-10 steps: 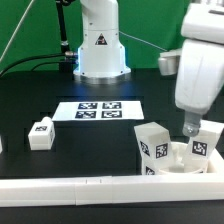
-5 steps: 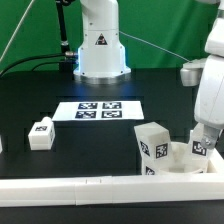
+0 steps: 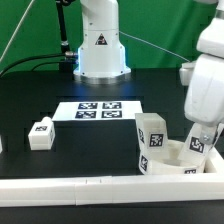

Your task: Assemble stool

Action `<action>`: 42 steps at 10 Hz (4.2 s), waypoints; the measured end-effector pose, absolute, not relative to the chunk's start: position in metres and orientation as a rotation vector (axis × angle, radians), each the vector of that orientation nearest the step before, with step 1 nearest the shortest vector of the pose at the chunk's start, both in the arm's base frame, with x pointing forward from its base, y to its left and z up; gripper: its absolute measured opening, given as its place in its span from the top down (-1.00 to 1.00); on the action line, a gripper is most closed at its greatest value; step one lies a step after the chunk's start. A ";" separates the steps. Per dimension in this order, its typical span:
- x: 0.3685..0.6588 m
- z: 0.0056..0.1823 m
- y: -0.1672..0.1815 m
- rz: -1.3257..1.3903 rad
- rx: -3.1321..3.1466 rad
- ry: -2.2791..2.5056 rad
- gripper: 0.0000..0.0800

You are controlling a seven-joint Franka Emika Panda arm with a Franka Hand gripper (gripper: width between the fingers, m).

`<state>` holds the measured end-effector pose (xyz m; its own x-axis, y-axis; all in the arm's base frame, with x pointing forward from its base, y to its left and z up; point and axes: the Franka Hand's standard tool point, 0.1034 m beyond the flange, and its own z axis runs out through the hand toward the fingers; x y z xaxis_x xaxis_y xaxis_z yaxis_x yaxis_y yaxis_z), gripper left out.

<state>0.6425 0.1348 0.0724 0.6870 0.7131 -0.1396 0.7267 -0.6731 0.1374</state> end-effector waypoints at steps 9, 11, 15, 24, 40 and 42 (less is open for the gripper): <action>0.667 0.072 0.073 0.032 3.067 -0.099 0.16; 0.668 0.072 0.072 0.042 3.058 -0.276 0.16; 0.662 0.070 0.056 0.143 2.892 -1.228 0.15; 0.660 0.069 0.054 0.135 2.828 -1.353 -0.45; 0.655 0.091 -0.003 0.191 2.914 -1.224 -0.62; 0.637 0.094 -0.046 0.173 3.020 -0.972 -0.62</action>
Offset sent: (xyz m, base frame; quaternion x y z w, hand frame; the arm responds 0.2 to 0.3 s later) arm 0.0114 -0.0646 -0.0088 0.0453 0.1021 0.3980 0.9106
